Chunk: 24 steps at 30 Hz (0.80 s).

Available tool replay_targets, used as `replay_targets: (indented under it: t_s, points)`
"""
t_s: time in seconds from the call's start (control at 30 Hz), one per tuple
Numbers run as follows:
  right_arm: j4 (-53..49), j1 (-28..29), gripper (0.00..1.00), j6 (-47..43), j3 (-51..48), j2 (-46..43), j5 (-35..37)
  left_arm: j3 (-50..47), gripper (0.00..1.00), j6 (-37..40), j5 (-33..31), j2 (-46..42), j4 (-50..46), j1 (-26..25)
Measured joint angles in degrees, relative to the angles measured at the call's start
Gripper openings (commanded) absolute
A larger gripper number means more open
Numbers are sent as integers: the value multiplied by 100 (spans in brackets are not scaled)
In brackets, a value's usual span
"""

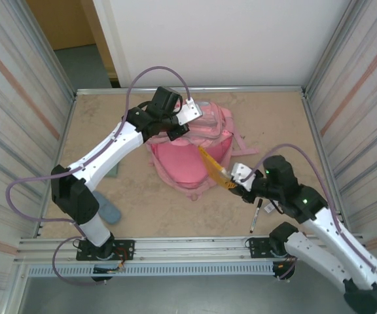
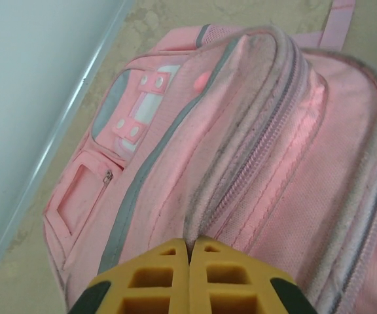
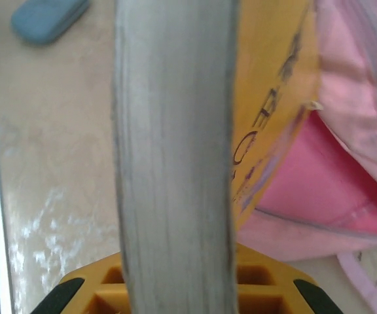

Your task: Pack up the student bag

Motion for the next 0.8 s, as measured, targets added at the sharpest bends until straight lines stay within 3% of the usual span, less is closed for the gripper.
replay_targets:
  t_s: [0.13, 0.37, 0.57, 0.8]
  points:
    - [-330, 356, 0, -914, 393, 603, -74, 0, 0, -22, 254, 0, -96, -2]
    - [-1067, 409, 0, -1921, 918, 562, -927, 2, 0, -42, 474, 2, 9, -46]
    - [323, 688, 0, -2214, -39, 363, 269, 2, 0, -162, 841, 4, 9, -42]
    - [1836, 669, 0, -3211, -125, 1373, 1484, -90, 0, -393, 1019, -116, 120, -142]
